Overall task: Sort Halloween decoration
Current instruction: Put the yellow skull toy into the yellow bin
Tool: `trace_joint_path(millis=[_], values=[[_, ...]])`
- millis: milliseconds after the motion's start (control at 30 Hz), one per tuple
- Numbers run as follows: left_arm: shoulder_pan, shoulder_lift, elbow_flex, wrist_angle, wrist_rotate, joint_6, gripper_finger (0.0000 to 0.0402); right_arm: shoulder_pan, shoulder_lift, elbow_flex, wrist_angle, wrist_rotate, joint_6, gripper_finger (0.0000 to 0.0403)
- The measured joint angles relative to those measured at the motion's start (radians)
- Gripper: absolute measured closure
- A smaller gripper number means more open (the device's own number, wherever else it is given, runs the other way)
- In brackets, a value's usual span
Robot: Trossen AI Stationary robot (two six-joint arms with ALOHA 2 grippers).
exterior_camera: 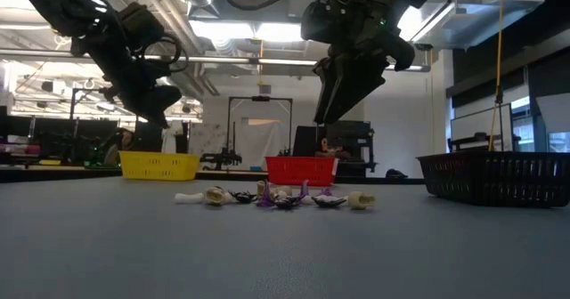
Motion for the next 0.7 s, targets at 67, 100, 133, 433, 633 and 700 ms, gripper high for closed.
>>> trace_joint_path(millis=[67,100,133,433,633,700], values=[[0.01,0.0,0.0,-0.011,0.003,0.0,0.0364,0.0,0.0,0.0,0.0,0.0,-0.002,0.0242],[0.014,0.0,0.0,-0.021,0.004,0.0,0.0364,0.0,0.0,0.0,0.0,0.0,-0.002,0.0242],[0.019,0.0,0.0,-0.028,0.006,-0.001,0.0364,0.0,0.0,0.0,0.0,0.0,-0.002,0.0242],[0.039,0.0,0.0,-0.046,0.006,-0.006,0.0364,0.0,0.0,0.0,0.0,0.0,-0.002,0.0242],[0.039,0.0,0.0,-0.045,0.006,-0.032,0.0332,0.0,0.0,0.0,-0.001,0.0,-0.003,0.0242],[0.039,0.0,0.0,-0.045,0.005,-0.032,0.032,0.0,0.0,0.0,0.0,0.0,-0.003,0.0242]])
